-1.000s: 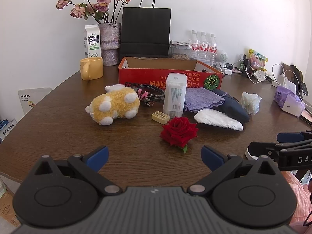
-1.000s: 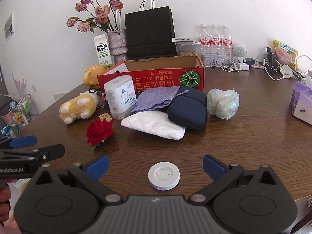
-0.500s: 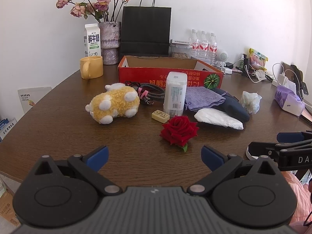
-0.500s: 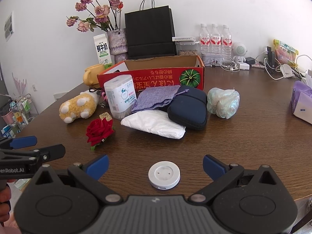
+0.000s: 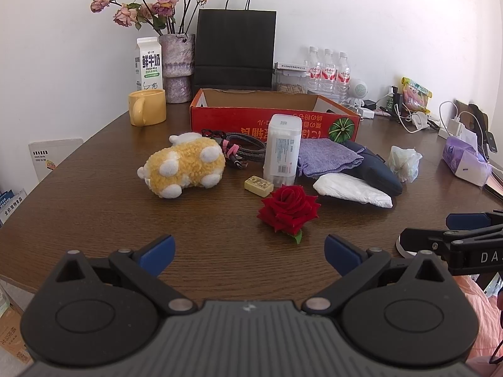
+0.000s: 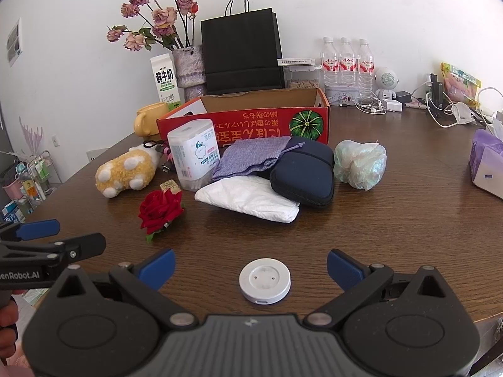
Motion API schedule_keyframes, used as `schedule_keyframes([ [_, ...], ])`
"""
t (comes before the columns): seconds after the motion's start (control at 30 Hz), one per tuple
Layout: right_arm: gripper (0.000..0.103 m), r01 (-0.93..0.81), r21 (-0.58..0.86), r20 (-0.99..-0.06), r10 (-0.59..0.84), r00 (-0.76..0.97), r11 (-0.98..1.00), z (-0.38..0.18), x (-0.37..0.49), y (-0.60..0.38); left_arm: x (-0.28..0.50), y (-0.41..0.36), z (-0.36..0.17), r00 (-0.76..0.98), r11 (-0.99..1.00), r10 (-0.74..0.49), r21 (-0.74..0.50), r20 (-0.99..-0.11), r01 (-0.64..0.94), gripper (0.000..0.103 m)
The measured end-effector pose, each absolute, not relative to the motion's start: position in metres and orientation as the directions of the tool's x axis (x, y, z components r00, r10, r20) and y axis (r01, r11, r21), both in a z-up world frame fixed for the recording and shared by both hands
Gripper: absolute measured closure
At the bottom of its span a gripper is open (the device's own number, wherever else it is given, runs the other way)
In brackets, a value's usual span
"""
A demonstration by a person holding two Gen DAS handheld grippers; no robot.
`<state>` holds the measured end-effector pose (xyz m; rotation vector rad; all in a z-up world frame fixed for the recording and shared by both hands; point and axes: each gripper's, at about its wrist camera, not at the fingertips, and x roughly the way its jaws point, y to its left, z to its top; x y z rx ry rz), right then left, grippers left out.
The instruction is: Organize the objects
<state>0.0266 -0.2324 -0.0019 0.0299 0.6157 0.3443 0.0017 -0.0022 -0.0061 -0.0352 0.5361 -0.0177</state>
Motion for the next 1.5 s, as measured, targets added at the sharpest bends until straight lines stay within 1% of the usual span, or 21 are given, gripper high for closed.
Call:
schedule_keyframes([
  [1.5,0.000,-0.308,0.130,-0.562,0.326,0.760,0.943,-0.0030,0.0265,-0.2320,0.0005,-0.0039,-0.0119,0.857,0.999,-0.028,-0.039,-0.514,0.009,0.000],
])
